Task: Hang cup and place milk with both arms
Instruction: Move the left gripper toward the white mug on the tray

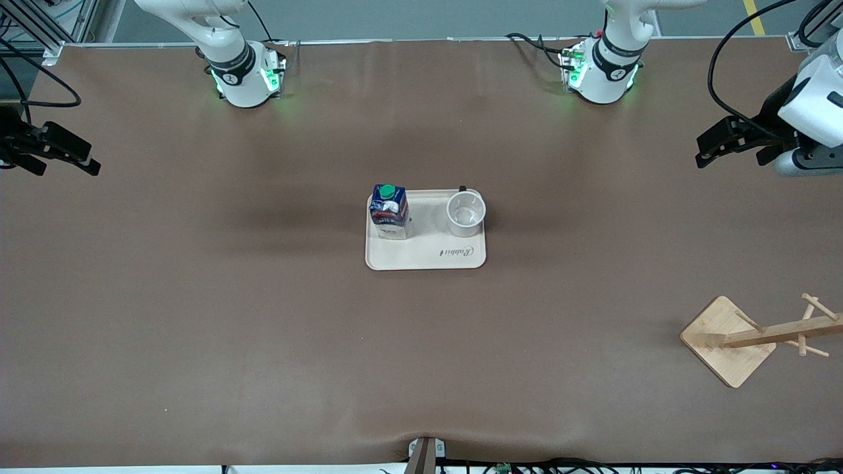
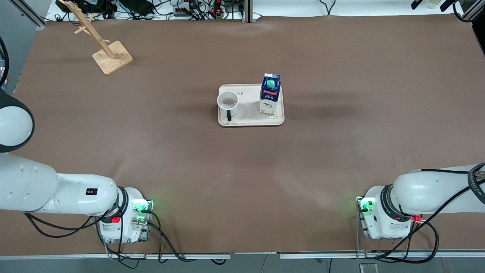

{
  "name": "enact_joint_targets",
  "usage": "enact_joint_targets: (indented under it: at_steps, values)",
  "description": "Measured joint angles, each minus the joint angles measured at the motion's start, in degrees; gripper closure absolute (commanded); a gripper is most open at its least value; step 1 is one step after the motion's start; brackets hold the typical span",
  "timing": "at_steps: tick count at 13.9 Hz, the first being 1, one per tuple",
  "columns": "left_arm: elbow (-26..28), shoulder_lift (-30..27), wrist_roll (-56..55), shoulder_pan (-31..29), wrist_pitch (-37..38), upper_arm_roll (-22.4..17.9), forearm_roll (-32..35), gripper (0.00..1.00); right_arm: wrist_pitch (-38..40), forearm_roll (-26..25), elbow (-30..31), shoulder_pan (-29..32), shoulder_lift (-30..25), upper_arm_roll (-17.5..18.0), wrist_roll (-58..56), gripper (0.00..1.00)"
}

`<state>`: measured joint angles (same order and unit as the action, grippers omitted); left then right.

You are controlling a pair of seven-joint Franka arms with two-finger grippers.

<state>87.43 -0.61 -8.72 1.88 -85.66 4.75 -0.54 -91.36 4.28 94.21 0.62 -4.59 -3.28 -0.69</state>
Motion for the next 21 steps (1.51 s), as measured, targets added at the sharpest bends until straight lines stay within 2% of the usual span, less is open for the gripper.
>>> enact_joint_targets:
  at_steps: [9,17,21]
  values:
    - [0.0,1.4,0.5,-0.3,0.1,-0.1,0.0,0.0,-1.4,0.1,0.0,-0.5,4.4,0.5,0.0,0.0]
    - [0.0,9.0,2.0,-0.1,0.1,-0.3,0.0,0.0,0.6,0.1,-0.3,-3.4,4.8,0.9,-0.1,0.0]
    - [0.5,10.6,1.1,0.4,-0.2,0.0,0.0,0.0,1.6,0.1,-0.2,-7.1,6.5,1.0,-0.3,0.0]
